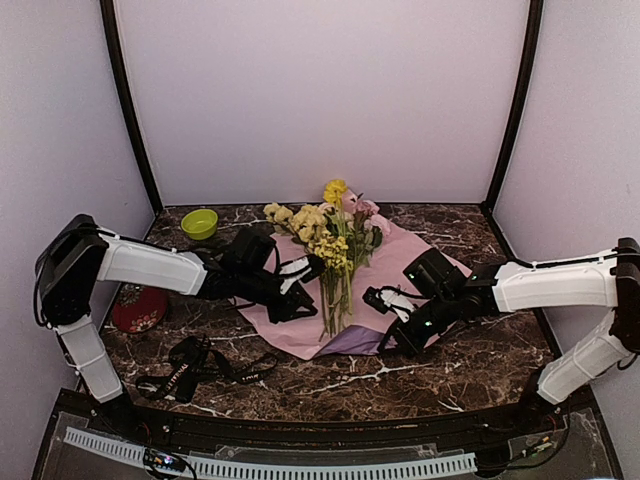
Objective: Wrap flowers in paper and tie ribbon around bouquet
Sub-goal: Fold the bottom corner of the flattened wrapping paper at the center of the board.
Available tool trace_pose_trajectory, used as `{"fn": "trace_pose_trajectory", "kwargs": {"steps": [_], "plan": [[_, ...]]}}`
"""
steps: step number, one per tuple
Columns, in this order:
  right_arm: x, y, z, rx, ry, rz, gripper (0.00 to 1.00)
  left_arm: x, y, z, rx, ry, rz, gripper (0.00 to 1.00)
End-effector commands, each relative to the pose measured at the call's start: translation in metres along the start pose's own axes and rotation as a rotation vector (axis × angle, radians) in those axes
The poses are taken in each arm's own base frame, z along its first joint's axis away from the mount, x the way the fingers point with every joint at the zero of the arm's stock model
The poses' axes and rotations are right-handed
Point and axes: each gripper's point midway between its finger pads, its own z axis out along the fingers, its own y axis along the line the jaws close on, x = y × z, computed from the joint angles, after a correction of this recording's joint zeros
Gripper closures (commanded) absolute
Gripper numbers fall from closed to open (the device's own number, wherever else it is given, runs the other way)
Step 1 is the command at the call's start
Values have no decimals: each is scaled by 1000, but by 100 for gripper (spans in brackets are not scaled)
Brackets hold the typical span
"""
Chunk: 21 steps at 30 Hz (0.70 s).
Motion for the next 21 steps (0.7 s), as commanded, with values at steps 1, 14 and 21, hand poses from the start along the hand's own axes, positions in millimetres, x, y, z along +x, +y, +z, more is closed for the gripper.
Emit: {"fn": "trace_pose_trajectory", "kwargs": {"steps": [1,14,21], "plan": [[-10,4,-6,-13,-40,-12,100,36,-32,8,86,96,34,72],[-18,3,-8,-74,-36,35,100,109,-71,13,141,323,123,73],[-14,-12,5,-73,13,93,100,49,-50,-10,102,125,18,47]]}}
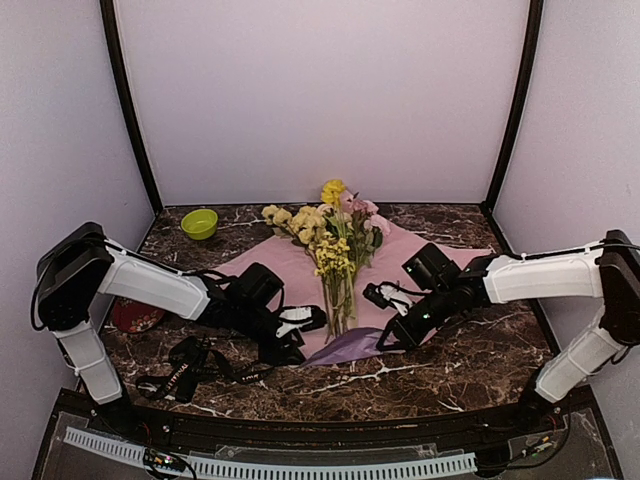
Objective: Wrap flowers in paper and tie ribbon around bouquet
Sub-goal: Fold the bottom corner of the flattened wrapping paper at the center of the board.
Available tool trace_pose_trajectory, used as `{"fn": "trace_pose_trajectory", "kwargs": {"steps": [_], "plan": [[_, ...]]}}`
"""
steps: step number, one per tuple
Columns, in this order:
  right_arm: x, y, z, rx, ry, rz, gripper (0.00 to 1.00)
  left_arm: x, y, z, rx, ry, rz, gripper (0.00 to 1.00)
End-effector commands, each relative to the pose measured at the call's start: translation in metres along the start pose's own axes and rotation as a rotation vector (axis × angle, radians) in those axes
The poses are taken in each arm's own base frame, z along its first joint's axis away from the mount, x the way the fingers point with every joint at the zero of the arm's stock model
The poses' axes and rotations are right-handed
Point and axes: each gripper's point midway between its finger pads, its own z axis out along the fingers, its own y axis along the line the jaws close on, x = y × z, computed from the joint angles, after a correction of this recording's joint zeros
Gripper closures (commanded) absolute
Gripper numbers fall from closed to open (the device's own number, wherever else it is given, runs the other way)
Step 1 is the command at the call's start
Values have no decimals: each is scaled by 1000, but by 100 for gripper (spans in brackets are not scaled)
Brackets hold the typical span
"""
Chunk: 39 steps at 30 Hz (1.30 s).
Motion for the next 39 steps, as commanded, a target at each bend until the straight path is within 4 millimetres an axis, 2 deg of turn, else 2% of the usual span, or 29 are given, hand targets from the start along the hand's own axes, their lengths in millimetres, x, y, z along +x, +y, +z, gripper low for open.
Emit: {"fn": "trace_pose_trajectory", "kwargs": {"steps": [1,5,9,11,15,18,22,27,29,30,36,39], "plan": [[-8,-5,2,-12,0,30,100,-36,9,-41,0,-151,-70,43],[-8,-14,3,4,-3,72,100,-49,-3,-53,41,-194,-34,31],[-12,-19,5,11,-21,93,100,-45,-22,-39,89,-160,-16,25],[-15,-20,6,12,-28,97,100,-44,-17,-29,61,-139,-44,24],[-14,-26,11,19,-10,104,100,-48,4,-17,-19,-143,-102,25],[-14,-30,10,36,-9,107,100,-55,-1,-13,27,-175,-116,33],[-11,-35,10,40,-13,131,98,-46,-7,-3,71,-158,-151,52],[-10,-35,7,39,-17,150,71,-43,-5,0,63,-146,-171,82],[-6,-39,5,63,-9,162,68,-43,-1,1,42,-145,-175,97],[-3,-41,4,76,-3,171,67,-42,2,2,29,-138,-177,100],[21,-63,1,152,27,267,69,-31,14,10,-28,-81,-215,100],[25,-67,0,158,22,298,72,-26,16,12,-42,-60,-223,100]]}}
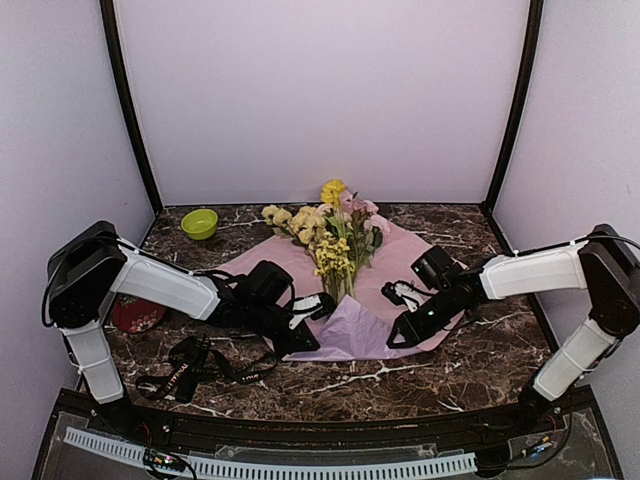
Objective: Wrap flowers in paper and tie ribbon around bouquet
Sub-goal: Fold the bottom corner of the flattened wrapping paper at the center of the board.
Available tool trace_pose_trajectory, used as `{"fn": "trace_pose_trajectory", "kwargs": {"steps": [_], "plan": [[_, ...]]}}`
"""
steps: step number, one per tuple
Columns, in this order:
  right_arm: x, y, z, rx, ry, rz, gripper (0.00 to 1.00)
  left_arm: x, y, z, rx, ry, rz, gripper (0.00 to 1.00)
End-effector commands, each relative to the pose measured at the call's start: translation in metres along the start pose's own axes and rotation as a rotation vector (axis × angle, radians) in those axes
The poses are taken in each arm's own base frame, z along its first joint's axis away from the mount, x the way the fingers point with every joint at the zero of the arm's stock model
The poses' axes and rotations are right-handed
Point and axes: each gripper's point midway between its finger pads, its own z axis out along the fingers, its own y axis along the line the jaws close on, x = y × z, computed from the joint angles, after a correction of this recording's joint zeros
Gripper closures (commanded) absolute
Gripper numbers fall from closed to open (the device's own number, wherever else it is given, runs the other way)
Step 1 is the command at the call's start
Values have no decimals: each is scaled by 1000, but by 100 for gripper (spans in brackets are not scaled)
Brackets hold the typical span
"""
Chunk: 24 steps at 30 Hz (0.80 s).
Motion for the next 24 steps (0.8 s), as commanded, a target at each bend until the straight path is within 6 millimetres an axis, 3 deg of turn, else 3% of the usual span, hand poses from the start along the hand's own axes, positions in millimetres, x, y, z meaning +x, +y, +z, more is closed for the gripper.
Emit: {"fn": "trace_pose_trajectory", "kwargs": {"steps": [1,6,11,24], "plan": [[7,-13,-4,42,-8,64,72,5,9,1,-51,39,-24,100],[11,-19,-1,62,-4,92,83,23,16,5,-80,128,-48,100],[20,-41,-1,153,18,162,100,38,18,8,-86,196,-81,100],[29,-52,-12,229,18,190,99,53,17,4,-94,275,-102,100]]}}
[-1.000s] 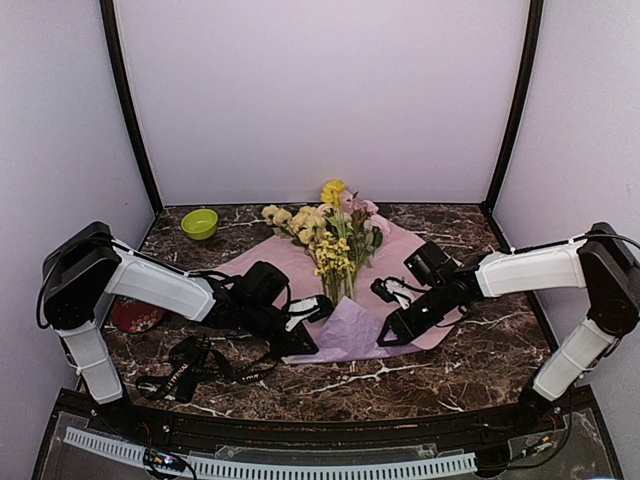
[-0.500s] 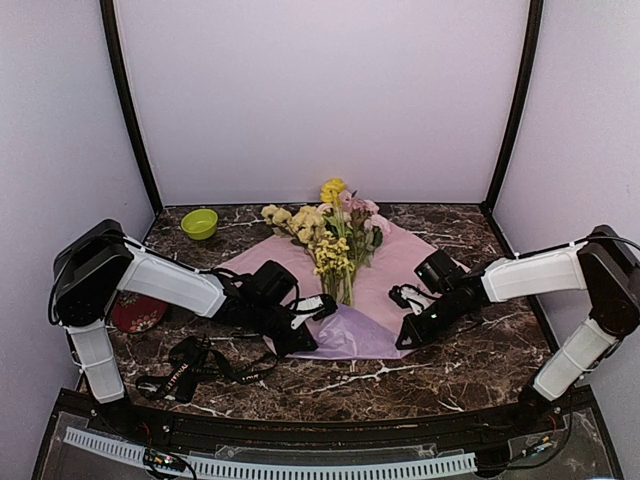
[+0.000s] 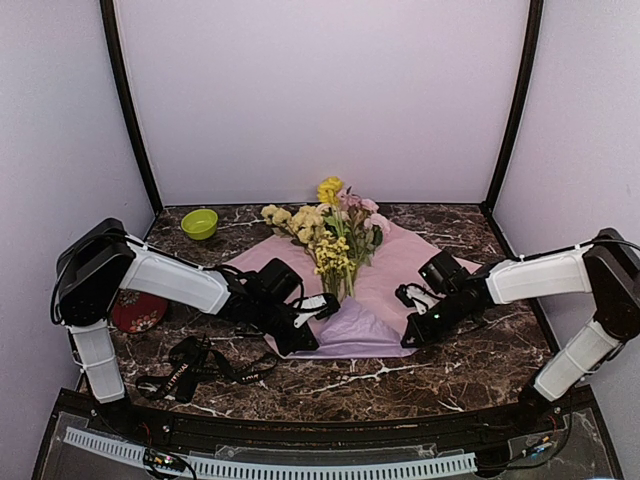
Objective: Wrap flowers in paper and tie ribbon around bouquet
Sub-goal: Fold the bottom corner of the flattened wrapping paper at the center of the board, then press the fold line of the 1/4-folded wrapping paper.
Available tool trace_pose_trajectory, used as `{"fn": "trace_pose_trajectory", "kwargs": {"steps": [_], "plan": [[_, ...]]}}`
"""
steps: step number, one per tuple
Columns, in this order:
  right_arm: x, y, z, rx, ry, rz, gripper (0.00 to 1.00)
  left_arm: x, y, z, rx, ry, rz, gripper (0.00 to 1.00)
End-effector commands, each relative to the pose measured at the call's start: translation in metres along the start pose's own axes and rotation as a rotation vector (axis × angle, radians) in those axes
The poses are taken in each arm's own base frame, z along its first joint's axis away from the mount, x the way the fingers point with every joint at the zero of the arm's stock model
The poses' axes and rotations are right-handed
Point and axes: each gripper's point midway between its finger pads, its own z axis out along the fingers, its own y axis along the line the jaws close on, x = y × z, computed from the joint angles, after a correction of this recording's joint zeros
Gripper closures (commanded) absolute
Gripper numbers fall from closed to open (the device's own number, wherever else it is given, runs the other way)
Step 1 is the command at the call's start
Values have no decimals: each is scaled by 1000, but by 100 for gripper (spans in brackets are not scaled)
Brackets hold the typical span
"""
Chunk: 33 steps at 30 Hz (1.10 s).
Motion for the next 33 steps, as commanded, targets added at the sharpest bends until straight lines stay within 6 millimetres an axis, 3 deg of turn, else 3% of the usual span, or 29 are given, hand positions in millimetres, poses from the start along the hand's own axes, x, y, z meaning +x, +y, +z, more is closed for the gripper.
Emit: {"fn": "trace_pose_trajectory", "kwargs": {"steps": [1,5,7,10,15,19,21,27,33], "plan": [[7,-25,-11,133,16,39,97,42,4,2,-27,162,-51,100],[-14,-21,-39,179,-53,20,86,34,1,3,-2,132,-53,100],[-27,-14,-58,181,-121,5,75,32,0,3,4,122,-56,100],[-40,10,-72,118,-195,-52,68,32,-1,4,6,121,-60,100],[-48,76,-60,-112,-239,-191,74,34,-1,4,9,127,-64,100],[-41,107,-41,-236,-200,-271,85,36,-1,4,7,132,-74,100],[-37,105,-31,-251,-188,-264,89,36,-1,4,4,131,-73,100],[-18,71,5,-134,-89,-201,94,35,-2,4,8,125,-74,100],[-8,56,16,-69,-17,-180,94,38,-1,5,7,125,-69,100]]}}
